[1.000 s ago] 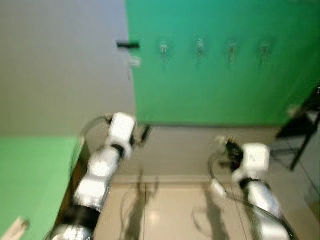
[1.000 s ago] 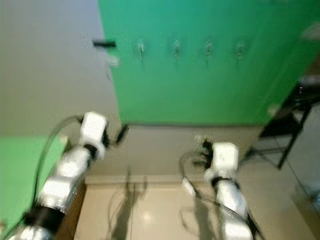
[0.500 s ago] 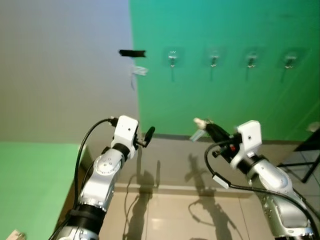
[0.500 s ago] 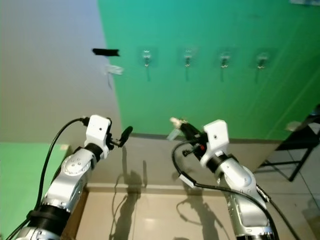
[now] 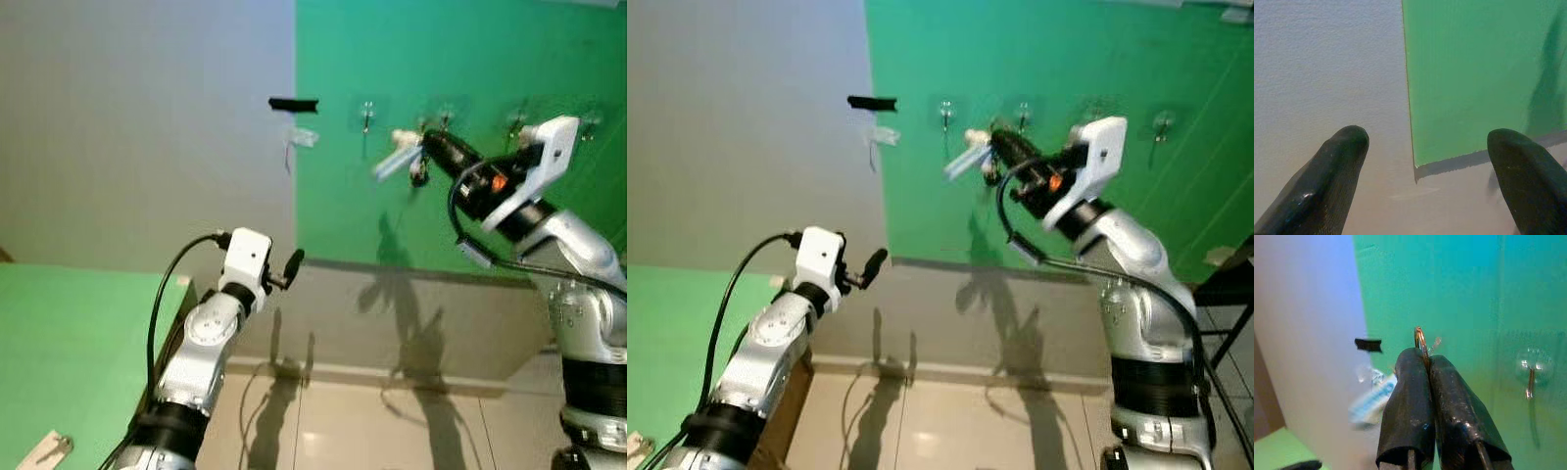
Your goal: Hang keys on a hook
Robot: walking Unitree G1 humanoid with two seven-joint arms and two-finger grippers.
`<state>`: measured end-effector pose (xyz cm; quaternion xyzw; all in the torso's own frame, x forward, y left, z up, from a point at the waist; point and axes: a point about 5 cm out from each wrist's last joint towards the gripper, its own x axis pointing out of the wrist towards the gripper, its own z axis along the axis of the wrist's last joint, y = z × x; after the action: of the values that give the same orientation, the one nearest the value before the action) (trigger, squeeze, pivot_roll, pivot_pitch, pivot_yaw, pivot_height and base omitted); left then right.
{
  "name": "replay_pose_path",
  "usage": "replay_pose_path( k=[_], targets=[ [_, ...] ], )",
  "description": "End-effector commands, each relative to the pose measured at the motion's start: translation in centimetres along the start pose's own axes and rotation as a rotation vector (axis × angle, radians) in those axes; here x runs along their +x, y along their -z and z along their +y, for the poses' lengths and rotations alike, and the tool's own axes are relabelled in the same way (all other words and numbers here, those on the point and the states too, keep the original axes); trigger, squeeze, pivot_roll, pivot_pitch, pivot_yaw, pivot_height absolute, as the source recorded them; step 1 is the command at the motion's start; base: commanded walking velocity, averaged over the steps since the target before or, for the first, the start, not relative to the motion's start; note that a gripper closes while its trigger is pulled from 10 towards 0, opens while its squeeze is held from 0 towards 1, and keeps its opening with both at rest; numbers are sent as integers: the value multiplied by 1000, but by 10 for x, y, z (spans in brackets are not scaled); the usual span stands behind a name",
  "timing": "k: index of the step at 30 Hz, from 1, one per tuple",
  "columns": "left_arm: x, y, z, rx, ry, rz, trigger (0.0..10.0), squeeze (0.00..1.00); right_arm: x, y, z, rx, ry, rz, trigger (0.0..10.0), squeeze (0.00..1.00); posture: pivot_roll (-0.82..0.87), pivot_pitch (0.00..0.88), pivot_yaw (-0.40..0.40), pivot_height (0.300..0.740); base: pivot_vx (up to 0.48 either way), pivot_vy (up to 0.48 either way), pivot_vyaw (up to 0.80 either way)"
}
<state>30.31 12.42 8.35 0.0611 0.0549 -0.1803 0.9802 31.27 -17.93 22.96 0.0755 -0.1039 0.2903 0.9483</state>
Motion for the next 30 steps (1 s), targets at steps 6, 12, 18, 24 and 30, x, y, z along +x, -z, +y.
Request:
replay_pose_path(
  k=[6,12,18,24,30],
  targets=[
    [-1,-3,0,8,0,-15,10000,0,7,4,-11,80,44,-2,0,0,-67,0,9,740,0,0,0],
    [-1,-3,0,6,-2,-17,10000,0,12,8,-22,174,89,-18,0,0,-61,0,5,740,0,0,0],
    [-3,-2,0,6,-7,-14,10000,0,11,10,-24,209,96,-23,0,0,-57,0,0,740,0,0,0],
    [-4,-2,-1,5,-3,-11,10000,0,7,14,-27,252,116,-24,0,0,-60,0,0,740,0,0,0],
    [-4,-1,-2,6,2,-8,10000,0,4,15,-31,289,139,-34,0,0,-63,0,2,740,0,0,0]
  ],
)
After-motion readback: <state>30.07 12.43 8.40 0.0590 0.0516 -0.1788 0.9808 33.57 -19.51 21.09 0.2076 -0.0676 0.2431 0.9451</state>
